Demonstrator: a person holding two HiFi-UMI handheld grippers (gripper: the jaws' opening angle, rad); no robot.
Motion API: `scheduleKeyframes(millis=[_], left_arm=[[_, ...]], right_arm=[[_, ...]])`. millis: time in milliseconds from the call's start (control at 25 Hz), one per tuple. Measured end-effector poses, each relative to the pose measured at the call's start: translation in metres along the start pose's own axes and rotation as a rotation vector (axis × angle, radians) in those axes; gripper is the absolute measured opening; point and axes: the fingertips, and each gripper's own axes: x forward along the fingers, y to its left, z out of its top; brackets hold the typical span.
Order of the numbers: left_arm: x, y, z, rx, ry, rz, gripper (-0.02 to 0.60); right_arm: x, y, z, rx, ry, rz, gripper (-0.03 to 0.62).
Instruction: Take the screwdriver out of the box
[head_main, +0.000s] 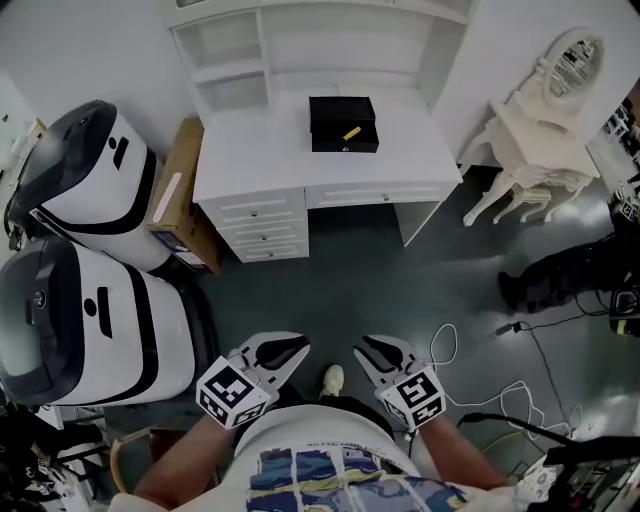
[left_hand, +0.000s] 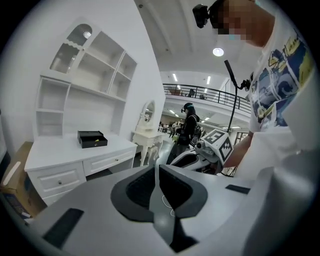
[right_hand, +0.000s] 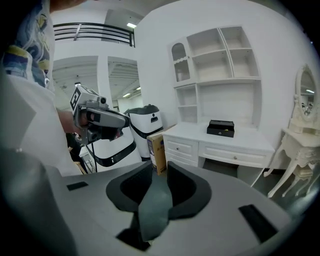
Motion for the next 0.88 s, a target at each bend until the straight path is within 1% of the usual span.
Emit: scheduleKeyframes(millis=[160, 240, 360, 520, 640, 760, 880], left_arm=[[0.026, 0.028, 0.01, -0.012, 0.031, -0.018, 0.015], [0.038, 0.052, 0.016, -0.02, 0.033, -0.026, 0.015], [0.057, 0.094, 0.026, -0.009, 0.023, -0.045, 0.015], [0.077, 0.151, 0.048, 0.01, 0.01, -0.089, 0.015], [0.086, 0.197, 0.069, 0.02, 0.0, -0.108, 0.016], [0.091, 0.234, 0.084, 0.028, 0.01, -0.133, 0.016], [0.104, 0.272, 0.093, 0.053, 0.028, -0.145, 0.02]], right_arm=[[0.014, -0.031, 0.006, 0.049, 0.01, -0.014, 0.112], [0.029, -0.046, 0.012, 0.062, 0.022, -0.024, 0.11], [0.056, -0.073, 0.03, 0.054, 0.033, -0.059, 0.107], [0.092, -0.106, 0.066, 0.071, 0.027, -0.122, 0.095], [0.123, -0.123, 0.102, 0.057, 0.025, -0.148, 0.087], [0.144, -0.137, 0.136, 0.051, 0.016, -0.175, 0.077], [0.162, -0.153, 0.15, 0.067, 0.02, -0.203, 0.077]])
